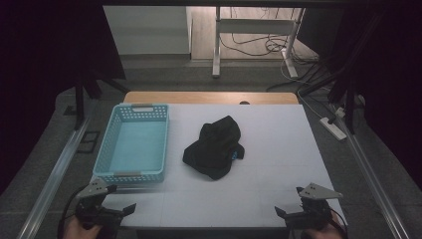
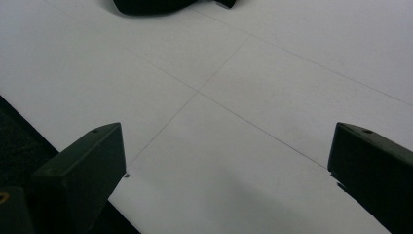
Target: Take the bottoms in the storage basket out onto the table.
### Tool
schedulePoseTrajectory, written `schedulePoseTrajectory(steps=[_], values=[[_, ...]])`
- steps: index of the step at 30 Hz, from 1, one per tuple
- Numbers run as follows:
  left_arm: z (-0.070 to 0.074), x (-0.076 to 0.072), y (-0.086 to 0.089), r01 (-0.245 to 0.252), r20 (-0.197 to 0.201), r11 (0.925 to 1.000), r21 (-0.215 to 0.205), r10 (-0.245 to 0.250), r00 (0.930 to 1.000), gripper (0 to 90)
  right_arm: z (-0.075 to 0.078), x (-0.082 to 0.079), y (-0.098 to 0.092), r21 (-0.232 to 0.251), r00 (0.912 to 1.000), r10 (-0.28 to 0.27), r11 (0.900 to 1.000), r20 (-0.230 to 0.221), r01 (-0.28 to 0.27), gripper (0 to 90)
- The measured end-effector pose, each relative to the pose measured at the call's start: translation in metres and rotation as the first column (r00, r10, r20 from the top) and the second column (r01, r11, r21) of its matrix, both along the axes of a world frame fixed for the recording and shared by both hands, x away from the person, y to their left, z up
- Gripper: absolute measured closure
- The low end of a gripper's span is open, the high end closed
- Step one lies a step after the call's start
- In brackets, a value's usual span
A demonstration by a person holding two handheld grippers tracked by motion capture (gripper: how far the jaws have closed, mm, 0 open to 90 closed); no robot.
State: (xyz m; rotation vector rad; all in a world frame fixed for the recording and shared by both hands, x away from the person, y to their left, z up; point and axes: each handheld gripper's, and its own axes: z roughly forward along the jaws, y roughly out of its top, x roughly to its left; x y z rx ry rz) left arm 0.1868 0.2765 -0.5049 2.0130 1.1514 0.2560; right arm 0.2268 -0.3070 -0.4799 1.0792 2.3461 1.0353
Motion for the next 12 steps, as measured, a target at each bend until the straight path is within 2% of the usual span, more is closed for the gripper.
schedulePoseTrajectory(steps=[5, 12], values=[[-0.0005, -0.0025, 0.0020, -0.005, -0.007, 0.9999, 0.013, 0.005, 1.0000, 0.0, 0.0002, 0.0000, -0.0001, 0.002, 1.0000, -0.002, 1.000, 0.001, 0.002, 0.7], [-0.0011, -0.0029, 0.0041, -0.010, -0.018, 0.9999, 0.004, 0.010, 0.9998, 0.0, 0.0001, 0.0000, 0.0005, -0.006, 1.0000, 0.000, 1.000, 0.002, 0.000, 0.7]])
